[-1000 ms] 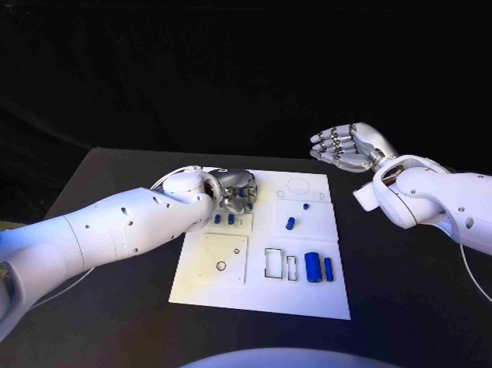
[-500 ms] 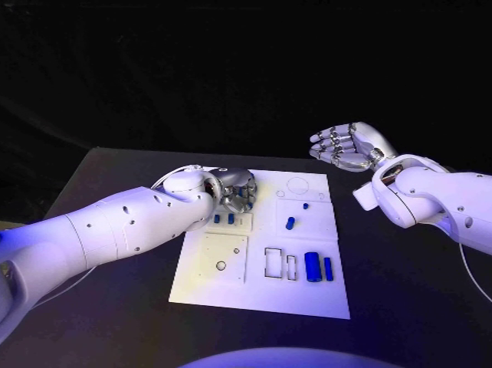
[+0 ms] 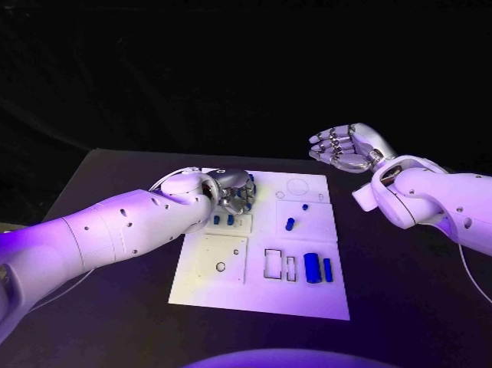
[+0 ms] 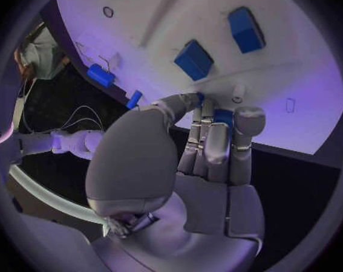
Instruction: Assemble the parts on the task board
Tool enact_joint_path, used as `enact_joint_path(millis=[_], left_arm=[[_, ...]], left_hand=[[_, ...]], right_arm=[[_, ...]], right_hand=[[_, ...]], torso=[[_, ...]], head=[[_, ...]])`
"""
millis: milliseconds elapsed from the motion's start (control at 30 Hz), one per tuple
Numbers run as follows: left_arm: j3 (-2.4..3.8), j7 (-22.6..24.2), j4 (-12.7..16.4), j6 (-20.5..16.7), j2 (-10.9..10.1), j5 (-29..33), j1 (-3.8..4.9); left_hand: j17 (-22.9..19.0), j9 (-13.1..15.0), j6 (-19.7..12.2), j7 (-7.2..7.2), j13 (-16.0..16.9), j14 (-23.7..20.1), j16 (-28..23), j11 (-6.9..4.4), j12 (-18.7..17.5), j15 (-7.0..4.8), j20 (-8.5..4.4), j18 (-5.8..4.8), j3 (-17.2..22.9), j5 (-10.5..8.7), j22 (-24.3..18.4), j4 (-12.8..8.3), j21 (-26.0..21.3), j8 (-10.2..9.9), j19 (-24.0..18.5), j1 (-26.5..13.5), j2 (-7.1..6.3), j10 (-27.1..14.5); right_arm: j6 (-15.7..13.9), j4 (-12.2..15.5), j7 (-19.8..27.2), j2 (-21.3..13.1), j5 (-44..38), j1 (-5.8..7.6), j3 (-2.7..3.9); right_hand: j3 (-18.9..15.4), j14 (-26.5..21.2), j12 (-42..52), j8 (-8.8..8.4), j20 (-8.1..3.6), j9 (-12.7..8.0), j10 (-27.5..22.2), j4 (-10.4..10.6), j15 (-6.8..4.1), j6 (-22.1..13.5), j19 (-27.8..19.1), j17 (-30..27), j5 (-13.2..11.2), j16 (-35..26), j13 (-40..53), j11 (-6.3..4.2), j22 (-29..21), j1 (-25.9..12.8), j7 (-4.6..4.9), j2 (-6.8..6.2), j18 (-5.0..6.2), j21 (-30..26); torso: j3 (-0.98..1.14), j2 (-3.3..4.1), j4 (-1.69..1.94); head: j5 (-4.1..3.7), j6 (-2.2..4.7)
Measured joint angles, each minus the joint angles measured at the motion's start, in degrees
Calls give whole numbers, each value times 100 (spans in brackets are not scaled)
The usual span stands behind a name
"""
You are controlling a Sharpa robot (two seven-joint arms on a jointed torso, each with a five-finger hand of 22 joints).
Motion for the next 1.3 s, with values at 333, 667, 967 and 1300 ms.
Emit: enact_joint_path(millis=[333, 667, 967, 1300], left_arm=[[153, -15, 406, -152, -345, 66, -10], [281, -60, 770, -243, -709, 190, -8], [294, -144, 852, -243, -935, 273, -13], [296, -225, 826, -201, -1000, 317, -13]], left_hand=[[31, -15, 41, 0, 2, 20, 0, 21, -34, 20, 1, -90, 15, 0, 74, -15, 49, -24, 41, 0, 0, 62], [30, -23, 83, 1, -17, 40, 0, 0, -98, 0, 1, -89, 14, 0, 112, -15, 88, -58, 82, -49, -3, 124], [19, -30, 83, 1, -24, 40, 0, 0, -119, 0, 1, -89, 14, 0, 121, -15, 88, -58, 81, -78, -33, 124], [-17, -35, 83, 1, -33, 40, 0, 20, -143, 0, 1, -89, 14, 0, 127, -15, 88, -79, 81, -78, -33, 145]], right_arm=[[0, -33, 3, 1, 1, -15, 0], [0, -45, 6, -3, 4, -24, 0], [0, -46, 9, -17, 9, -30, 0], [0, -45, 9, -19, 12, -32, 0]], right_hand=[[0, 0, 0, 0, 0, -5, 0, 0, 0, 0, 0, 0, 0, 0, 0, 0, 0, 0, 0, 0, 0, 0], [0, 0, 0, 0, 0, -4, 0, 0, 0, 0, 0, 1, 0, 0, 0, 0, 1, 0, 0, 0, 0, 0], [0, 0, 0, 0, 0, -4, 0, 0, 0, 0, 0, 1, 0, 0, 0, 0, 1, 0, 0, 0, 0, 0], [0, 0, 0, 0, 0, -4, 0, 0, 0, 0, 0, -8, 0, 0, 0, 0, -12, -24, 0, 24, 0, 0]], torso=[[-1, -13, 5], [-1, -10, 14], [-5, 3, 10], [-2, 4, 8]], head=[[1, 47], [10, 68], [-1, 77], [0, 52]])
